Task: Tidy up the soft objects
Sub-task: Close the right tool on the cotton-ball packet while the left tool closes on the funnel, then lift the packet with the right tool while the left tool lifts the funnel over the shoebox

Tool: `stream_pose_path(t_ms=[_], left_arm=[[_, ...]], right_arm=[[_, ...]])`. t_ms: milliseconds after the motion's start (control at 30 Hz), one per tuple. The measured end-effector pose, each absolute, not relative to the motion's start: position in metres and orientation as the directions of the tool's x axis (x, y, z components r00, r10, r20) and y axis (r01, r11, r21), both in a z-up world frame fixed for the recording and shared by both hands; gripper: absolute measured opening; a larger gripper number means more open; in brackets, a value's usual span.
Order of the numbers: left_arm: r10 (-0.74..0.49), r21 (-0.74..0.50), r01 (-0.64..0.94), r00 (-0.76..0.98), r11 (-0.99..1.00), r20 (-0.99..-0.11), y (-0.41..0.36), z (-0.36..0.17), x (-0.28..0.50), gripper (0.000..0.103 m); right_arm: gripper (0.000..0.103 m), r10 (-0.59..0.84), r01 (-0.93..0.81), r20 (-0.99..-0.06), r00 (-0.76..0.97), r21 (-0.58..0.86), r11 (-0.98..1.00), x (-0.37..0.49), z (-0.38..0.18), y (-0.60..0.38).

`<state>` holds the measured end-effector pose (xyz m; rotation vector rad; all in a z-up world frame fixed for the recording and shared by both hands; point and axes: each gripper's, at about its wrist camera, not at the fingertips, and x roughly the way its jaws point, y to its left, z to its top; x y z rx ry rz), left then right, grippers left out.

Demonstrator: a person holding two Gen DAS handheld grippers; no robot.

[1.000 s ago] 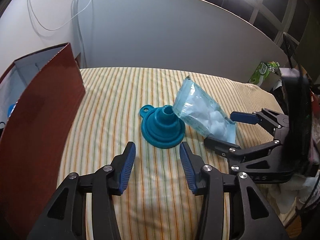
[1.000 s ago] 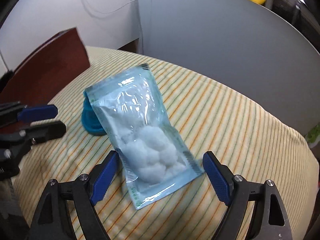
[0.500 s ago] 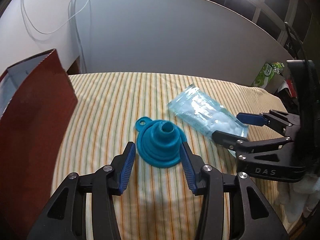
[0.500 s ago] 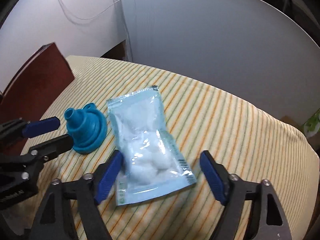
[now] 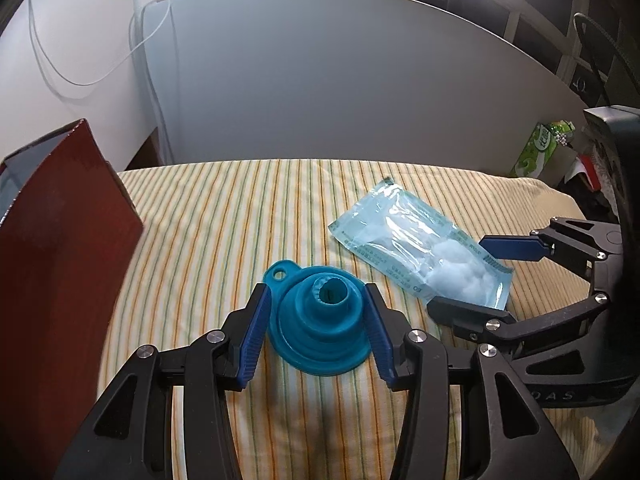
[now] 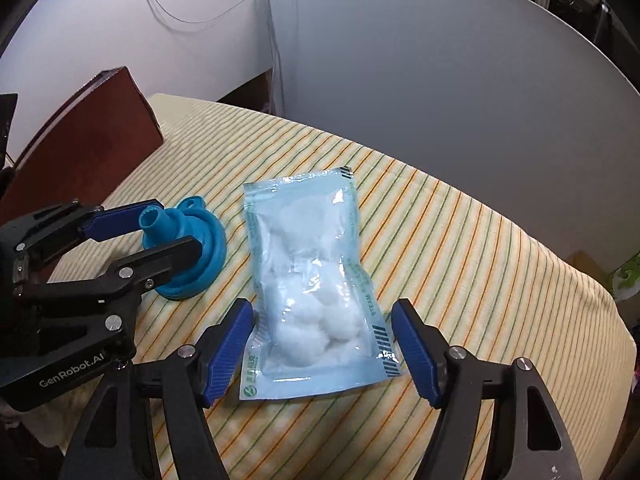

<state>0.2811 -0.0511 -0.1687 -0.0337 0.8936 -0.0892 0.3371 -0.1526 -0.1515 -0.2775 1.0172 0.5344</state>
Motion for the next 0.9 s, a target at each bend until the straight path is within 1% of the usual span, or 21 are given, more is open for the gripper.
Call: stream_pose_path(t_ms=[100, 133, 167, 233, 300, 333, 367, 500, 633, 900], left_arm=[[-0.104, -0.071, 0.079, 0.630, 0.994, -0.769, -0.050, -0.169, 0.280, 0.043], [-0.113, -0.077, 0.085, 0.632, 0.993, -0.766, -0.051, -0.169, 0.279, 0.041], [-0.123, -0.082, 0.094, 0.633, 0.992, -0.764, -0.050, -0.169, 0.278, 0.036], [-0.119, -0.075, 0.096, 0.637, 0.993, -0.761, -0.052, -0.169, 0.277, 0.035], [-0.123, -0.076, 0.100, 0.639, 0.992, -0.759, -0.051, -0.169, 0.277, 0.034], [-0.129, -0.086, 0.099, 0.639, 0.991, -0.759, -0.050, -0.169, 0.277, 0.034], [-0.137, -0.097, 0.097, 0.636, 0.991, -0.759, -0.048, -0.169, 0.276, 0.034], [-0.138, -0.103, 0.091, 0.637, 0.990, -0.758, -0.046, -0.167, 0.270, 0.033], [-0.148, -0.112, 0.096, 0.647, 0.989, -0.748, -0.046, -0.161, 0.257, 0.033], [-0.177, -0.122, 0.128, 0.679, 0.984, -0.712, -0.041, -0.135, 0.228, 0.033]], right_arm=[[0.068, 0.268, -0.552, -0.868, 0.417, -0.008, 0.834, 0.335, -0.154, -0.145], [0.067, 0.267, -0.550, -0.870, 0.414, -0.005, 0.835, 0.336, -0.154, -0.146], [0.066, 0.264, -0.546, -0.871, 0.414, -0.006, 0.838, 0.337, -0.155, -0.144], [0.064, 0.265, -0.540, -0.870, 0.417, -0.003, 0.841, 0.339, -0.157, -0.148], [0.058, 0.265, -0.533, -0.868, 0.420, 0.001, 0.846, 0.339, -0.157, -0.148], [0.052, 0.265, -0.531, -0.869, 0.418, 0.003, 0.847, 0.338, -0.156, -0.148], [0.048, 0.268, -0.531, -0.870, 0.413, 0.009, 0.847, 0.337, -0.155, -0.150], [0.047, 0.271, -0.523, -0.870, 0.411, 0.018, 0.852, 0.331, -0.156, -0.153], [0.044, 0.300, -0.489, -0.862, 0.408, 0.071, 0.870, 0.326, -0.151, -0.166], [0.043, 0.306, -0.482, -0.839, 0.449, 0.061, 0.874, 0.294, -0.134, -0.175]])
